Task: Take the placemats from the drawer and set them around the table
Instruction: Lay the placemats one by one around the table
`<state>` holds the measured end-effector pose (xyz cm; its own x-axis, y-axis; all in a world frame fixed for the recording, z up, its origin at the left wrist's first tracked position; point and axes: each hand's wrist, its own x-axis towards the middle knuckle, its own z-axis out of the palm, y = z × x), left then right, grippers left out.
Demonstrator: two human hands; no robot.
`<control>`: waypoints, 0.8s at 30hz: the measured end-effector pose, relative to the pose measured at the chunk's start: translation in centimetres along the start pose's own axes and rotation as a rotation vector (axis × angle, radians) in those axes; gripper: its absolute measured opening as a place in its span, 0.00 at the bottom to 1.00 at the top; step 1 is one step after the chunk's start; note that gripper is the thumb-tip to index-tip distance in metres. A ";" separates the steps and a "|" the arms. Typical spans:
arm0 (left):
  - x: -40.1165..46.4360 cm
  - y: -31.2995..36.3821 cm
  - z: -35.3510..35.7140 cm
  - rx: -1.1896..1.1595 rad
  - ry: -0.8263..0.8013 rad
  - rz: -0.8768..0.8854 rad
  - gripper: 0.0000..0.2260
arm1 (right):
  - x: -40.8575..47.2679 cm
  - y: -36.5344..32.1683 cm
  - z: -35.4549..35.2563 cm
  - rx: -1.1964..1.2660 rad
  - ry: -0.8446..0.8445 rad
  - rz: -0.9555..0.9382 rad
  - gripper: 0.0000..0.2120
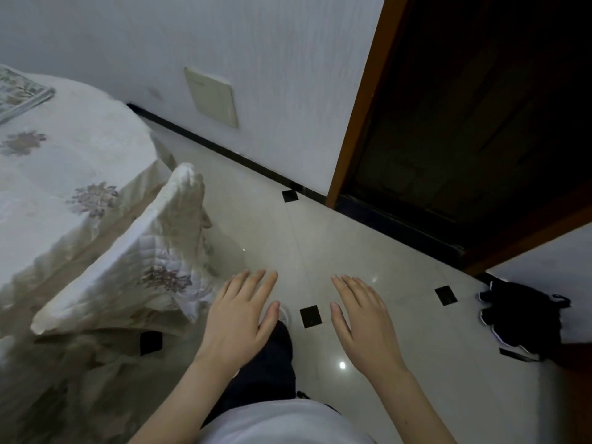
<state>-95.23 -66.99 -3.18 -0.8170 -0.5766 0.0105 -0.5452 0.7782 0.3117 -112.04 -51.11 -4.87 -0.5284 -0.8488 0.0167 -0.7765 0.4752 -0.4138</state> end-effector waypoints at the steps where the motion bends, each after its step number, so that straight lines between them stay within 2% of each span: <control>1: 1.9 -0.3 0.2 -0.007 0.007 -0.003 0.23 | 2.0 0.5 -0.1 -0.002 0.001 -0.001 0.25; 12: 25.0 -5.0 -3.9 0.022 0.108 -0.026 0.23 | 26.2 1.8 -4.3 -0.009 0.031 -0.071 0.26; 19: 35.0 -8.0 -3.7 0.021 0.113 -0.184 0.24 | 40.1 3.9 -4.8 -0.007 -0.035 -0.196 0.26; 24: 43.2 -9.8 -3.4 0.005 0.191 -0.347 0.24 | 52.6 5.9 -5.0 0.015 -0.104 -0.330 0.26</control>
<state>-124.51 -100.42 -2.53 -0.5343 -0.8413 0.0819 -0.7843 0.5296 0.3231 -146.09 -91.80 -1.87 -0.2111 -0.9757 0.0590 -0.8940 0.1683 -0.4152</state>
